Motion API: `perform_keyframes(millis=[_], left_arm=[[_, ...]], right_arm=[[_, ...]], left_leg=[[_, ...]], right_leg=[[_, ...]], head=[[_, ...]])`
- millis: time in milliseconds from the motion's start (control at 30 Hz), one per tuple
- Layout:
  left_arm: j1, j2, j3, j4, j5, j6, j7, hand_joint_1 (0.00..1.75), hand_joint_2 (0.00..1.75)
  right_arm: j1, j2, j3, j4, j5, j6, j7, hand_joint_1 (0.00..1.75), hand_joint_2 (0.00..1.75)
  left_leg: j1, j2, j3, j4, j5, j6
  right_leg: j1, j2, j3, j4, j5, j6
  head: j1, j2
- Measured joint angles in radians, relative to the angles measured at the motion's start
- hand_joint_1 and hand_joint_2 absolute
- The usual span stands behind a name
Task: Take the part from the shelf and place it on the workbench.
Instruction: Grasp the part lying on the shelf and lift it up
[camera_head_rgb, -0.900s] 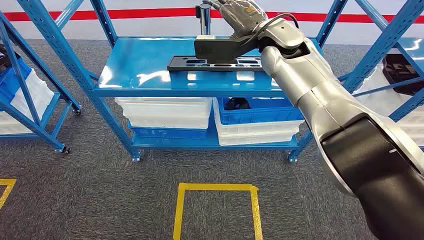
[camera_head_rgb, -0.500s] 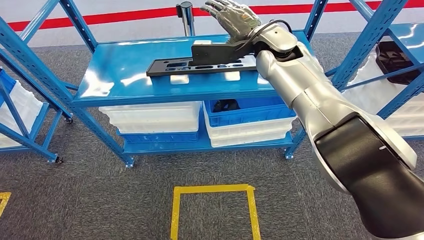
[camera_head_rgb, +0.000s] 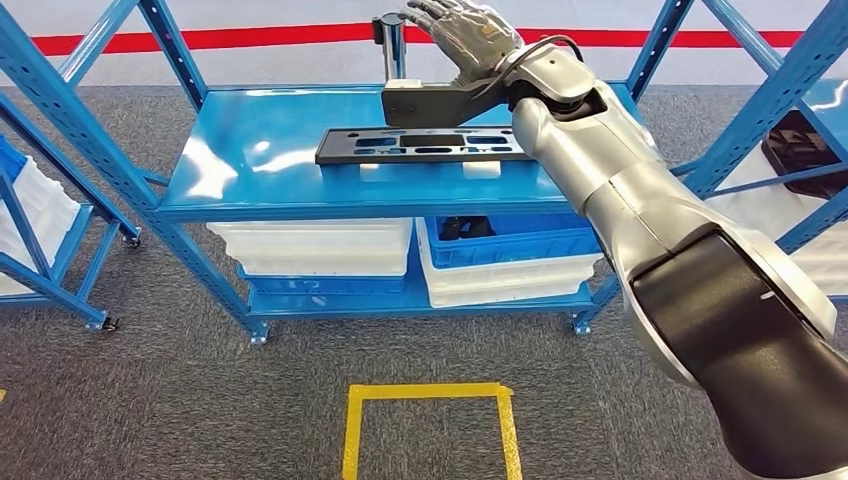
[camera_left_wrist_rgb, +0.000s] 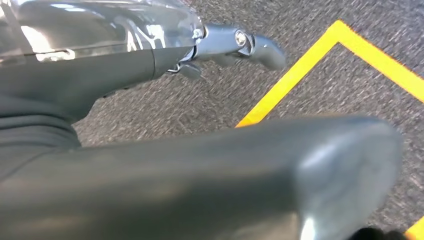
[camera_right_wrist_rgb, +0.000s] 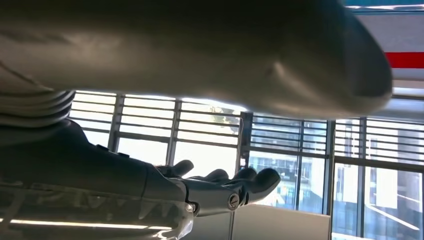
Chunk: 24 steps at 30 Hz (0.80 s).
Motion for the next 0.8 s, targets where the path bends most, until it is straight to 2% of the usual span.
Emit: perform_keyframes(millis=[33, 67, 100, 133, 167, 200, 267, 333, 367, 400, 467, 500, 533, 567, 633, 667, 700, 800], left_arm=[[0.001, 0.0, 0.0, 0.0, 0.0, 0.0, 0.0, 0.0, 0.0], [0.002, 0.0, 0.0, 0.001, 0.0, 0.0, 0.0, 0.0, 0.0], [0.002, 0.0, 0.0, 0.001, 0.0, 0.0, 0.0, 0.0, 0.0], [0.002, 0.0, 0.0, 0.001, 0.001, 0.0, 0.0, 0.0, 0.0], [0.002, 0.0, 0.0, 0.001, 0.002, 0.0, 0.0, 0.0, 0.0], [0.001, 0.0, 0.0, 0.002, 0.002, 0.0, 0.0, 0.0, 0.0], [0.001, 0.0, 0.0, 0.002, 0.004, 0.0, 0.0, 0.0, 0.0], [0.001, 0.0, 0.0, 0.002, 0.004, 0.0, 0.0, 0.0, 0.0], [0.001, 0.0, 0.0, 0.002, 0.005, 0.001, 0.0, 0.0, 0.0], [0.0, 0.001, 0.0, 0.002, 0.005, 0.001, 0.0, 0.0, 0.0], [0.0, 0.001, 0.0, 0.002, 0.006, 0.001, 0.0, 0.0, 0.0], [0.001, 0.001, 0.0, 0.002, 0.006, 0.0, 0.0, 0.0, 0.0], [0.002, 0.001, 0.0, 0.002, 0.006, 0.0, 0.0, 0.0, 0.0], [0.003, 0.001, 0.0, 0.002, 0.006, 0.0, 0.0, 0.0, 0.0], [0.004, 0.001, 0.0, 0.002, 0.007, 0.001, 0.0, 0.0, 0.0], [0.003, 0.001, 0.0, 0.002, 0.007, 0.001, 0.0, 0.0, 0.0], [0.003, 0.001, 0.0, 0.002, 0.008, 0.001, 0.0, 0.0, 0.0], [0.006, 0.001, 0.0, 0.003, 0.008, 0.001, 0.0, 0.0, 0.0]], right_arm=[[0.003, -0.002, 0.0, 0.0, 0.0, 0.0, 0.0, 0.0, 0.0], [0.004, -0.002, 0.0, 0.001, 0.0, 0.0, 0.0, 0.0, 0.0], [0.003, -0.003, 0.0, 0.001, 0.0, 0.0, 0.0, 0.0, 0.0], [0.002, -0.004, 0.0, 0.001, 0.0, 0.001, 0.0, 0.0, 0.0], [0.001, -0.005, 0.001, 0.001, 0.0, 0.002, 0.0, 0.0, 0.0], [0.001, -0.006, 0.001, 0.001, 0.0, 0.004, -0.001, 0.0, 0.0], [0.002, -0.007, 0.002, 0.001, 0.0, 0.007, 0.0, 0.0, 0.0], [0.0, -0.009, 0.002, 0.001, 0.0, 0.007, 0.0, 0.0, 0.0], [-0.002, -0.009, 0.002, 0.001, 0.0, 0.007, 0.0, 0.0, 0.0], [-0.004, -0.008, 0.002, 0.001, 0.0, 0.007, 0.0, 0.0, 0.0], [-0.003, -0.007, 0.003, 0.001, 0.0, 0.008, -0.001, 0.0, 0.0], [-0.002, -0.007, 0.003, 0.001, 0.0, 0.008, -0.001, 0.0, 0.0], [-0.001, -0.007, 0.003, 0.001, 0.0, 0.008, -0.001, 0.0, 0.0], [-0.001, -0.006, 0.003, 0.001, 0.0, 0.008, -0.001, 0.0, 0.0], [-0.002, -0.006, 0.003, 0.001, 0.0, 0.008, -0.001, 0.0, 0.0], [-0.003, -0.006, 0.003, 0.001, 0.0, 0.008, -0.001, 0.0, 0.0], [-0.004, -0.006, 0.003, 0.001, 0.0, 0.008, -0.001, 0.0, 0.0], [-0.006, -0.005, 0.004, 0.001, 0.0, 0.009, -0.001, 0.0, 0.0]], left_leg=[[0.0, -0.001, 0.007, 0.0, -0.006, 0.0], [0.001, -0.003, 0.016, 0.0, -0.013, -0.002], [0.001, -0.004, 0.026, 0.001, -0.02, -0.004], [0.001, -0.004, 0.035, 0.001, -0.028, -0.008], [0.001, -0.003, 0.041, 0.002, -0.035, -0.013], [0.0, -0.002, 0.044, 0.002, -0.041, -0.018], [-0.001, -0.001, 0.047, 0.004, -0.047, -0.027], [-0.002, -0.001, 0.04, 0.029, -0.047, -0.035], [-0.001, -0.001, 0.021, 0.065, -0.051, -0.039], [0.001, 0.0, -0.011, 0.121, -0.062, -0.044], [0.005, 0.0, -0.092, 0.247, -0.106, -0.051], [0.007, 0.0, -0.125, 0.285, -0.12, -0.052], [0.007, 0.0, -0.142, 0.289, -0.114, -0.053], [0.008, 0.0, -0.139, 0.255, -0.085, -0.052], [0.009, 0.0, -0.093, 0.119, 0.007, -0.049], [0.007, 0.0, -0.072, 0.059, 0.03, -0.045], [0.004, 0.001, -0.058, 0.023, 0.044, -0.041], [0.0, 0.001, -0.047, 0.006, 0.041, -0.023]], right_leg=[[0.0, 0.0, -0.013, 0.001, 0.017, 0.001], [-0.001, 0.0, -0.007, -0.038, 0.055, 0.001], [-0.001, -0.001, 0.012, -0.104, 0.107, 0.001], [0.001, -0.002, 0.032, -0.168, 0.145, 0.0], [0.003, -0.003, 0.049, -0.223, 0.165, -0.003], [0.005, -0.004, 0.061, -0.253, 0.173, -0.008], [0.009, -0.003, 0.071, -0.267, 0.163, -0.022], [0.004, -0.003, 0.084, -0.269, 0.162, -0.034], [0.001, -0.002, 0.092, -0.271, 0.159, -0.039], [-0.001, -0.002, 0.1, -0.272, 0.155, -0.043], [-0.002, -0.002, 0.113, -0.273, 0.143, -0.048], [-0.001, -0.001, 0.12, -0.273, 0.136, -0.049], [-0.001, -0.001, 0.129, -0.273, 0.13, -0.048], [-0.001, 0.0, 0.138, -0.273, 0.123, -0.046], [-0.002, 0.0, 0.159, -0.274, 0.107, -0.039], [-0.002, 0.0, 0.167, -0.274, 0.1, -0.035], [-0.002, 0.0, 0.171, -0.276, 0.095, -0.029], [0.0, -0.001, 0.179, -0.275, 0.088, -0.011]], head=[[0.006, 0.0], [0.012, 0.0], [0.019, 0.0], [0.023, 0.0], [0.026, 0.0], [0.027, 0.0], [0.025, 0.0], [0.019, 0.0], [0.014, 0.0], [0.008, 0.0], [-0.005, 0.0], [-0.009, 0.0], [-0.013, 0.0], [-0.015, 0.0], [-0.02, 0.0], [-0.021, 0.0], [-0.023, 0.0], [-0.021, 0.0]])
